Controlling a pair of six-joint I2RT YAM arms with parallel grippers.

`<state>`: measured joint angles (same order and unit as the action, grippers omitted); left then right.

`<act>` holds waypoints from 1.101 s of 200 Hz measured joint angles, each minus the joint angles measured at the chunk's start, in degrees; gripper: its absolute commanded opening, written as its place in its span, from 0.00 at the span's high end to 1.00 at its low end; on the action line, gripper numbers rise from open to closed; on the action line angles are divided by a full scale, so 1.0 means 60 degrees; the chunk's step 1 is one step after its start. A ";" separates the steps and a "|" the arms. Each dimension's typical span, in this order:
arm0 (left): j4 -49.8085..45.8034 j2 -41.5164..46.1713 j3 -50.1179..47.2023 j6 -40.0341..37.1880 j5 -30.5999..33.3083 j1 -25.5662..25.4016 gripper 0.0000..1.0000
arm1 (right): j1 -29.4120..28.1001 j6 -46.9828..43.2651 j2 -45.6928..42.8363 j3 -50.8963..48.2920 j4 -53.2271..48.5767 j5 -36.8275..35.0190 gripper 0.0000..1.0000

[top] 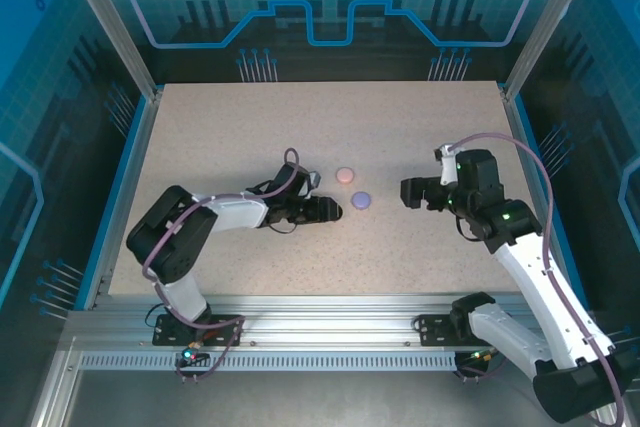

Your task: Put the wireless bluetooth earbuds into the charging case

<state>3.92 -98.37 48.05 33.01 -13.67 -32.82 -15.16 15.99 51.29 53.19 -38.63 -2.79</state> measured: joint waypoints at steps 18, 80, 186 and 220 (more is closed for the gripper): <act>-0.0390 0.0790 -0.0138 -0.0335 0.0452 0.0095 0.24 | 0.0317 -0.0109 0.0127 0.0000 0.0015 -0.0262 0.00; -0.0969 0.4262 -0.0586 -0.2044 0.3042 0.0725 0.01 | 0.1978 -0.0506 0.0171 -0.2233 0.2401 -0.0463 0.00; 0.2714 0.5657 -0.3967 -0.5013 0.5384 0.3344 0.01 | 0.2368 -0.1698 0.3362 -0.5370 1.0313 -0.0375 0.00; 0.4666 0.4524 -0.4506 -0.5654 0.5155 0.3468 0.01 | 0.2248 -0.2259 0.4401 -0.5370 1.2495 -0.0124 0.00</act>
<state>31.92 -71.22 21.02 -0.91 17.26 -12.01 -1.67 2.44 77.69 20.97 36.34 -3.53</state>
